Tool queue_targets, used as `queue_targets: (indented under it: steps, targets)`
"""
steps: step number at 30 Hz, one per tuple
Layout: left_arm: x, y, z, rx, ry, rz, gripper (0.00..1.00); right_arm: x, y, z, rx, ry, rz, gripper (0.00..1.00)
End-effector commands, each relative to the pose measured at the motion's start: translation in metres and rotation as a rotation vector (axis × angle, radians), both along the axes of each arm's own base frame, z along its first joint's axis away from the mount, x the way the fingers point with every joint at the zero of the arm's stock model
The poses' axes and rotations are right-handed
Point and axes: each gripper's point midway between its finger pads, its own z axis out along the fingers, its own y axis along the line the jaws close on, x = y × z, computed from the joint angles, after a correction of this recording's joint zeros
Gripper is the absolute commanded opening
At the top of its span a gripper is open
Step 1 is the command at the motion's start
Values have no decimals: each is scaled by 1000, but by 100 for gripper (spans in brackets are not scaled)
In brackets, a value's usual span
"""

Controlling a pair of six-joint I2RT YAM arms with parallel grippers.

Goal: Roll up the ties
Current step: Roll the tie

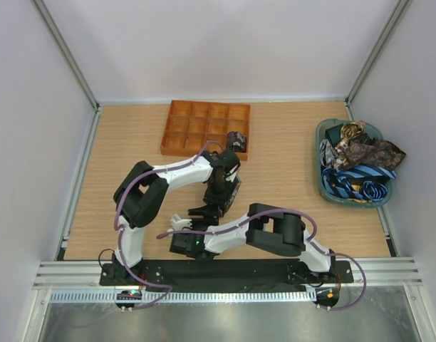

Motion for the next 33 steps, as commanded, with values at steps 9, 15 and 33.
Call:
queue_targets:
  steps: [9, 15, 33]
  targets:
    - [-44, 32, -2, 124, 216, -37, 10, 0, -14, -41, -20, 174, -47, 35]
    - [-37, 31, 7, 109, 159, -40, 39, -3, -10, -35, 9, 198, -60, 20]
    - [42, -5, 115, -156, -261, 62, 100, -18, 8, -24, 228, 311, -74, 13]
